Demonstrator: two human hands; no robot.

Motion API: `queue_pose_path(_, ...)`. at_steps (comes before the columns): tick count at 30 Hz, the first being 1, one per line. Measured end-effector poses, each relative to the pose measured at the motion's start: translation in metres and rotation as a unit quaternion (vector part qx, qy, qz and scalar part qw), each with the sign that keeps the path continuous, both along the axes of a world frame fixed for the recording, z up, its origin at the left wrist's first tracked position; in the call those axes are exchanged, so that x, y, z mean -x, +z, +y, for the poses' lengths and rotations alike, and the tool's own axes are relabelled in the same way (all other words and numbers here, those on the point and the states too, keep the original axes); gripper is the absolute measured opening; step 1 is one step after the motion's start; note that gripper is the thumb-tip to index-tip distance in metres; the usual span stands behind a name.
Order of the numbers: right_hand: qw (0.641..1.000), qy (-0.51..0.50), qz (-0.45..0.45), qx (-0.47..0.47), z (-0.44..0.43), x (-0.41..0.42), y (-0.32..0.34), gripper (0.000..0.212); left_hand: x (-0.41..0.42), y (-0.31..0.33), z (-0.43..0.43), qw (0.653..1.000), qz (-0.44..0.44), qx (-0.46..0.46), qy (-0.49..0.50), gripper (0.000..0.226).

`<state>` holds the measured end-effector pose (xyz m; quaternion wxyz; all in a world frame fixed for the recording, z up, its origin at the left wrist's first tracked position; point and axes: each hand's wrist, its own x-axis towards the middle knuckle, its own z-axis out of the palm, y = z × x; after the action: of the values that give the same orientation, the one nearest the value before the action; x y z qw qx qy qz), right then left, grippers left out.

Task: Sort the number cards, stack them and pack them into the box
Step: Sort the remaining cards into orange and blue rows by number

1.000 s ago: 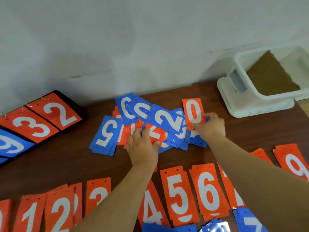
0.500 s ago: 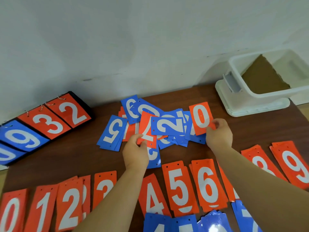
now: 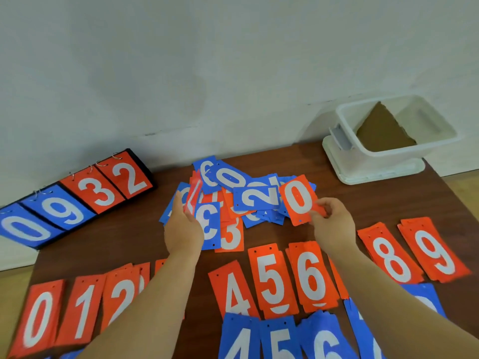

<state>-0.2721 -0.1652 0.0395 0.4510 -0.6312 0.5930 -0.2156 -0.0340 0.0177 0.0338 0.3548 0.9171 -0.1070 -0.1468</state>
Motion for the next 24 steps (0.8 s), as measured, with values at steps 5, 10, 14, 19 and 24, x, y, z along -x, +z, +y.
queue_pose_path(5,0.997,0.01,-0.067,-0.038,0.027,-0.004,0.028,0.023,0.006,0.03,0.022,0.992,0.035,0.119,0.021,0.027)
queue_pose_path(10,0.981,-0.027,-0.171,-0.091,0.073,0.001,0.064,0.016,0.048,0.067,0.052,0.961,0.189,0.197,-0.051,0.027)
queue_pose_path(14,0.976,0.008,-0.183,-0.116,0.103,0.013,0.075,0.015,0.084,0.094,0.071,0.932,0.26,0.192,-0.16,0.032)
queue_pose_path(19,0.975,0.075,-0.156,-0.136,0.124,0.036,0.085,0.016,0.121,0.12,0.087,0.931,0.235,0.186,-0.21,0.033)
queue_pose_path(24,0.978,0.137,-0.132,-0.086,0.133,0.071,0.103,0.017,0.163,0.146,0.107,0.921,0.256,0.222,-0.192,0.031)
